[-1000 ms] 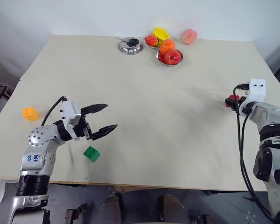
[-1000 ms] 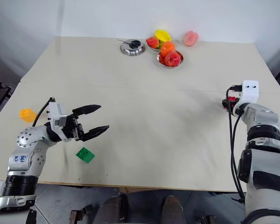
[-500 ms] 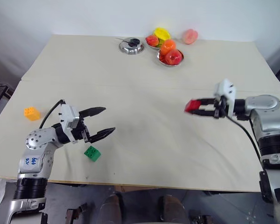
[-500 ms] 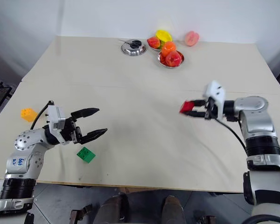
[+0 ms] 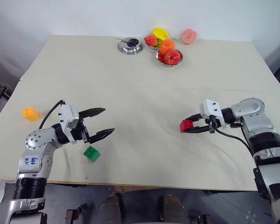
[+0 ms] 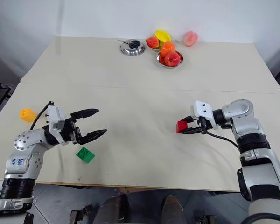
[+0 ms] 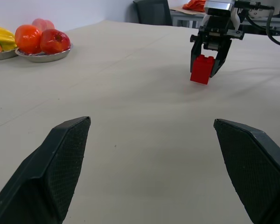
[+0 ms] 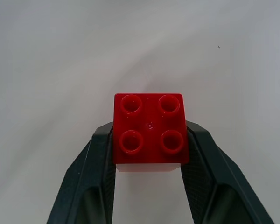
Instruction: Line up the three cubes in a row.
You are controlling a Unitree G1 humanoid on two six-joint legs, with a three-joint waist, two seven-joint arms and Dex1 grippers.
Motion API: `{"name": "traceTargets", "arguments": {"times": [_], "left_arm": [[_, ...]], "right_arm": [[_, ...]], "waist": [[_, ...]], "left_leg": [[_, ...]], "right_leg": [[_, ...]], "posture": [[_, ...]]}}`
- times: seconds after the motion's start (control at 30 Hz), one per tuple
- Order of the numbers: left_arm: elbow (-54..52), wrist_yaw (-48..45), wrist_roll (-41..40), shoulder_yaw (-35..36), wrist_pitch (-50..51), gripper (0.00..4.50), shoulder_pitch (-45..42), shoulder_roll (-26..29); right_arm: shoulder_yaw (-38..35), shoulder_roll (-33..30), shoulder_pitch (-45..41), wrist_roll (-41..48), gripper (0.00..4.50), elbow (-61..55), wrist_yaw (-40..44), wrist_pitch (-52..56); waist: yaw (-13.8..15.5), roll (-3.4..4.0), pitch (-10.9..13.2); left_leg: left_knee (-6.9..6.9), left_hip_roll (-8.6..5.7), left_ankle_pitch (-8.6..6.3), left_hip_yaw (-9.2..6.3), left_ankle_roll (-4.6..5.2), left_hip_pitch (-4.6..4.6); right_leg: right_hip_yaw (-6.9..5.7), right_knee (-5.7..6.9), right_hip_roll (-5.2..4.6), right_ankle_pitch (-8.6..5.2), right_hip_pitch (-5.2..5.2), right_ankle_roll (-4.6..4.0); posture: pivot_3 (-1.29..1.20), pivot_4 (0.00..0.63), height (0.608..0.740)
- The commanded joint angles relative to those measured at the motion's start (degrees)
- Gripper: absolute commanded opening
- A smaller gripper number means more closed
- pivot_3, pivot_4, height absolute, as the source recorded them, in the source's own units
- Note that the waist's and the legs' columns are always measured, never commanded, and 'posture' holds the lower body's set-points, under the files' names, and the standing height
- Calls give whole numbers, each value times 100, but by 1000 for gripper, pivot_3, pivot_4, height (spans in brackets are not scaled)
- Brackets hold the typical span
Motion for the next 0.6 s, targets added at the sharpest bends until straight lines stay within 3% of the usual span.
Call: {"name": "traceTargets", "arguments": {"times": [0.03, 0.1, 0.33, 0.5, 0.6], "left_arm": [[-74, -5, -14, 180, -67, 4500, -72, 110], [-94, 5, -25, 190, -49, 4500, -64, 115], [-51, 89, -73, 385, 2, 4500, 78, 128], [238, 168, -163, 1066, -104, 4500, 711, 250], [601, 215, -152, 1593, -328, 4500, 1153, 329]], "right_arm": [[-19, 73, -220, -105, 1494, 320, 256, -214], [11, 74, -236, -97, 2243, 323, 315, 71], [-461, 67, -149, 307, 4426, 41, 276, -518], [-639, -342, 625, 2094, 4472, -1535, 352, 276], [-636, -627, 1185, 2711, 4472, -2421, 352, 790]], "waist": [[6, 0, 0], [7, 0, 0], [8, 0, 0], [7, 0, 0], [10, 0, 0]], "left_leg": [[0, 0, 0, 0, 0, 0], [0, 0, 0, 0, 0, -1], [1, 0, 0, 0, 0, -1], [-2, 2, -1, 0, -1, 0], [0, 2, -11, 1, 1, 1]], "right_leg": [[0, 0, 0, 0, 0, 0], [0, 0, 0, 0, 0, 0], [0, 1, 0, 0, 1, 0], [1, 24, 0, 0, 0, 0], [1, 19, 0, 0, 3, 0]], "posture": [[0, 150, 740], [0, 150, 740], [0, 150, 740], [0, 150, 740], [0, 150, 740]]}}
